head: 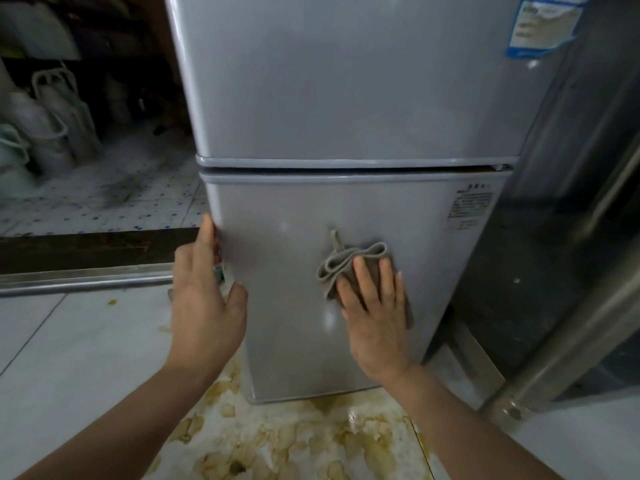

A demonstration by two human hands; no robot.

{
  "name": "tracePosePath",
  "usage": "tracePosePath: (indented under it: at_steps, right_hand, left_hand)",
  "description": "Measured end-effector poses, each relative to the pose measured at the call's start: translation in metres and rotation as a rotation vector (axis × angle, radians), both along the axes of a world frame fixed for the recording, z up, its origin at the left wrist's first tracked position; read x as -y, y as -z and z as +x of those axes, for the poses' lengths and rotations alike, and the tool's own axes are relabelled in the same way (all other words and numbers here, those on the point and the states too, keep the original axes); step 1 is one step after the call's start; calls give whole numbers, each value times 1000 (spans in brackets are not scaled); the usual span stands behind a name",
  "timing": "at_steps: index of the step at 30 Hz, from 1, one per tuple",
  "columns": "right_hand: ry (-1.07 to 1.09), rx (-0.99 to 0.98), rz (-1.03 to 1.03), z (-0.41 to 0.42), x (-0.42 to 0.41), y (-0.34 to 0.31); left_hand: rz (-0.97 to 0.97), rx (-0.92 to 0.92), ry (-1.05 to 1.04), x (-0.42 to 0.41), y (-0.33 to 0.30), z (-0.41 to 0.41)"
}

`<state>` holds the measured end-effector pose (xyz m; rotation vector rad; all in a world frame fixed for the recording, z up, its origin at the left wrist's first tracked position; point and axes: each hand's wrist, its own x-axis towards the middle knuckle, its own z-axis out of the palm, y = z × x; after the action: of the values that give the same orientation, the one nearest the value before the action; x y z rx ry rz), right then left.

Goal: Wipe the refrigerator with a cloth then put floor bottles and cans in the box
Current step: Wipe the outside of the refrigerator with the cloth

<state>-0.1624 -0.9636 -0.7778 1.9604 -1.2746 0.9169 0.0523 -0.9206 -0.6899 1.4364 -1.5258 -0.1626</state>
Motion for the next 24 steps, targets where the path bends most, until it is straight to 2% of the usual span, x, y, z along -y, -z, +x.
tracePosePath:
  at_steps: [4, 7, 9, 11, 14, 17, 19, 22, 24]
  right_hand:
    - [-69, -98, -89, -10, 4, -35]
    - [-71, 25, -240, 8, 25, -87]
    - [-52, 25, -298, 25, 29, -93]
    - [-94, -145, -306, 32, 24, -68]
    - [-194, -543, -204, 24, 10, -25]
    - [-183, -706, -153, 15, 7, -24]
    - [-126, -623, -197, 19, 8, -47]
    - [-89, -311, -287, 41, 20, -91]
    - [-99, -196, -302, 59, 21, -98]
  left_hand:
    - [2, -38, 17, -2, -1, 5]
    - [-8, -63, 12, 0, 2, 7]
    - [-5, -79, 13, 0, 3, 8]
    - [5, -102, 27, -2, 3, 11]
    - [26, -119, 71, -6, 2, 15]
    - [90, -175, 130, -10, -1, 17]
    - [136, -220, 170, -12, -4, 22]
    - [170, -302, 203, -10, -6, 28]
    - [181, -376, 215, -8, -4, 29]
